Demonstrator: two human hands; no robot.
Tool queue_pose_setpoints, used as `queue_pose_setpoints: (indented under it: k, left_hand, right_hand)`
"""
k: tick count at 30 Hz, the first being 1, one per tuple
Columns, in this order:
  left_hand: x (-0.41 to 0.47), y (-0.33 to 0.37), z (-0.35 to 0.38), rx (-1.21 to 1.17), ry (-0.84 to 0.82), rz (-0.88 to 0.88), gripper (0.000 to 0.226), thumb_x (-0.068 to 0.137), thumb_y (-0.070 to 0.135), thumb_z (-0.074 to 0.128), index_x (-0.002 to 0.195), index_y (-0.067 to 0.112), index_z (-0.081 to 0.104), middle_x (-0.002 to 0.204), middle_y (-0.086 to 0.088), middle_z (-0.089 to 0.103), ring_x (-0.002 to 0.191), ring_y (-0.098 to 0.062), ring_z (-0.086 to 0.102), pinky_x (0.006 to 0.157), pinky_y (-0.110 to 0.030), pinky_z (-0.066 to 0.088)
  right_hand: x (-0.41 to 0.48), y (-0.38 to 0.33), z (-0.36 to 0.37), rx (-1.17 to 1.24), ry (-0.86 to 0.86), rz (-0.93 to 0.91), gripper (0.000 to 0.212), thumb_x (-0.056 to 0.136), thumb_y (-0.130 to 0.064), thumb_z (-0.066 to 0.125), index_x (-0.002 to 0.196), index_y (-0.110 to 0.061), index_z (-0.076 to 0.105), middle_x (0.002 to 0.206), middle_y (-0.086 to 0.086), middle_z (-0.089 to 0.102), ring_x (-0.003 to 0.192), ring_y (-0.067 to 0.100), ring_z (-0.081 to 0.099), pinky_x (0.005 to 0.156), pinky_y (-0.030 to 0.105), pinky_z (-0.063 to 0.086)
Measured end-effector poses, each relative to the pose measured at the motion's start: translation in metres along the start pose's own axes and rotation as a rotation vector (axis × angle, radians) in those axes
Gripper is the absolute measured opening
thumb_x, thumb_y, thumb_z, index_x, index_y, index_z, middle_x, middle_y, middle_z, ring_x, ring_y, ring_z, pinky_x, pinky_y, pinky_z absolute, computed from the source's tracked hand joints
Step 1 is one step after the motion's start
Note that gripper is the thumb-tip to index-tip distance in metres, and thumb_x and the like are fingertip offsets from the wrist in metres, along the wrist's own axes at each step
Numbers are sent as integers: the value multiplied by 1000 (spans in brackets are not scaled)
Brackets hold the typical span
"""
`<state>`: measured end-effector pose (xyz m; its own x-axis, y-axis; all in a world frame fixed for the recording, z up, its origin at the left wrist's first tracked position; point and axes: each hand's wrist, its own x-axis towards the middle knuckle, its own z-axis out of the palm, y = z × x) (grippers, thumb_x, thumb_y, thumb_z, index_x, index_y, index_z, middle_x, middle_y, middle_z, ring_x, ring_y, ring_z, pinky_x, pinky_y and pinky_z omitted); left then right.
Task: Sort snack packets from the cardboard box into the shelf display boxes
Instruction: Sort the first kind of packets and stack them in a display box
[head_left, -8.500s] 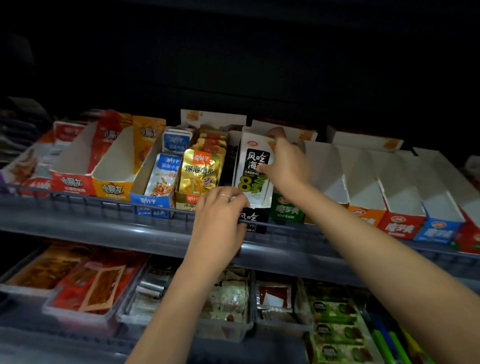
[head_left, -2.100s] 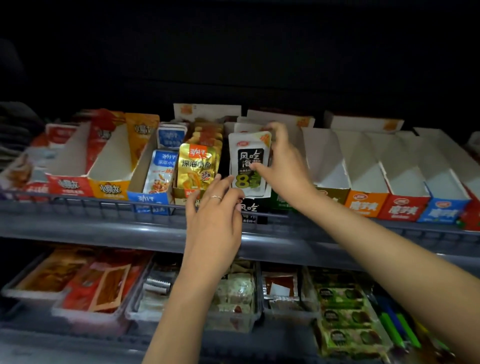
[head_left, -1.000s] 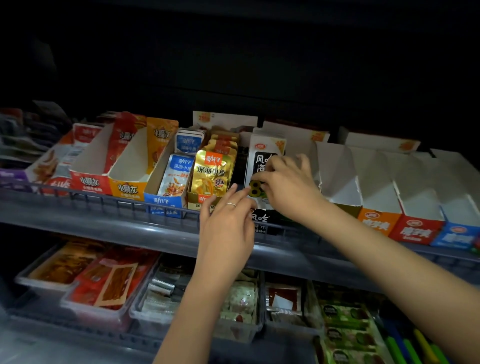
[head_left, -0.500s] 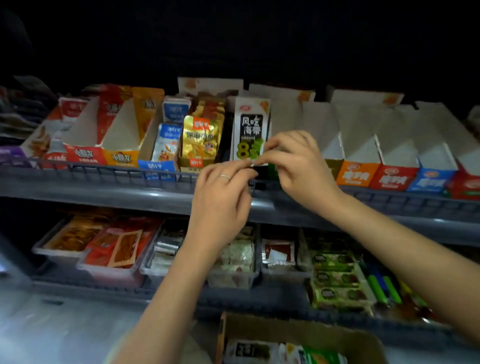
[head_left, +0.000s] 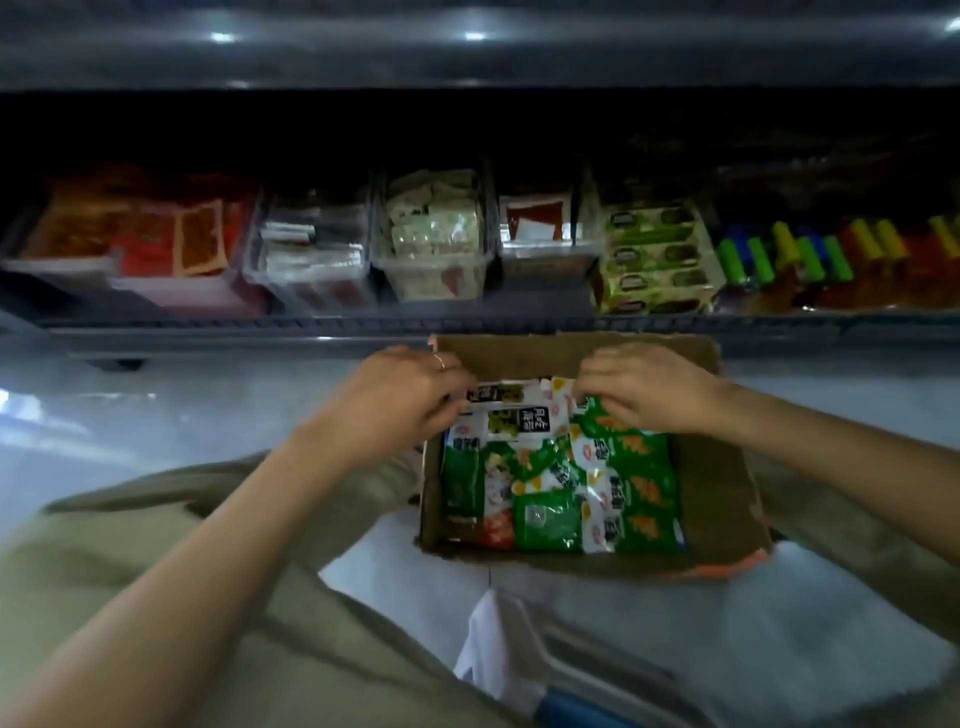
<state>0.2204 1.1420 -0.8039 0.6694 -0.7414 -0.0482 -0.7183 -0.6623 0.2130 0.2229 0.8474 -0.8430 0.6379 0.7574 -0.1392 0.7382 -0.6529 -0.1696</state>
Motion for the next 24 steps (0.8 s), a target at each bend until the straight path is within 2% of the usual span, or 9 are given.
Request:
queue_pose_setpoints:
  k: [3, 6, 9, 11, 13, 15, 20, 22, 24]
  left_hand:
    - [-10, -6, 11, -18, -31, -44, 31, 87, 32, 46, 95, 17, 72, 86, -1, 71, 71, -24, 67, 61, -29, 50]
    - [-13, -15, 11, -42, 6, -106, 33, 87, 32, 44, 93, 18, 73, 87, -1, 71, 71, -26, 67, 59, -30, 48]
    - [-14, -20, 9, -54, 48, -105, 36, 86, 33, 40, 90, 17, 73, 88, 0, 72, 72, -25, 67, 59, -29, 47]
    - [-15, -24, 10, -49, 61, -105, 32, 85, 29, 45, 89, 17, 73, 88, 0, 72, 71, -24, 68, 58, -29, 49]
    - [-16, -25, 11, -52, 55, -115, 36, 85, 31, 42, 90, 17, 74, 88, -1, 73, 71, -25, 68, 58, -29, 50]
    - [-16, -26, 13, -48, 46, -119, 32, 84, 29, 45, 90, 16, 74, 88, -3, 73, 69, -26, 68, 57, -30, 50]
    - [-16, -29, 24, -56, 18, -111, 21, 82, 17, 55, 92, 14, 73, 88, -4, 72, 70, -28, 67, 60, -31, 46]
    - [-16, -29, 30, -101, 2, -118, 19, 87, 15, 57, 98, 14, 72, 95, -4, 70, 78, -28, 66, 66, -33, 46]
    - [-15, -28, 35, -160, -7, -137, 25, 89, 21, 53, 107, 15, 69, 107, -4, 67, 85, -26, 65, 72, -34, 49]
  right_hand:
    - [-5, 1, 54, 173, -213, 239, 35, 93, -13, 49, 127, -21, 53, 129, -2, 53, 119, 17, 50, 93, 28, 39]
    - [11, 1, 101, 484, -300, 679, 57, 94, -33, 56, 143, -15, 32, 143, 10, 39, 115, 27, 53, 89, 31, 42]
    - [39, 0, 140, 962, -133, 1201, 54, 90, -44, 59, 127, -7, 45, 118, 21, 55, 79, 28, 59, 77, 33, 49]
    - [54, -3, 159, 1057, 18, 1362, 50, 88, -42, 63, 115, -1, 54, 107, 22, 61, 87, 31, 61, 76, 30, 46]
    - [64, -7, 170, 1082, 98, 1438, 52, 86, -27, 68, 125, 4, 52, 123, 19, 60, 109, 31, 59, 82, 29, 47]
    - [70, -8, 174, 1092, 157, 1485, 46, 87, -12, 66, 127, 5, 50, 128, 18, 58, 113, 30, 57, 90, 30, 46]
    - [60, -6, 152, 1282, 117, 1505, 44, 96, -4, 45, 139, 1, 36, 118, 21, 58, 66, 23, 62, 68, 32, 55]
    - [49, -2, 133, 1307, 123, 1467, 47, 97, -6, 44, 141, 1, 33, 113, 24, 60, 62, 25, 64, 62, 33, 59]
    - [38, 0, 110, 1266, 185, 1368, 40, 97, -10, 47, 135, 2, 43, 116, 22, 60, 74, 30, 66, 62, 36, 58]
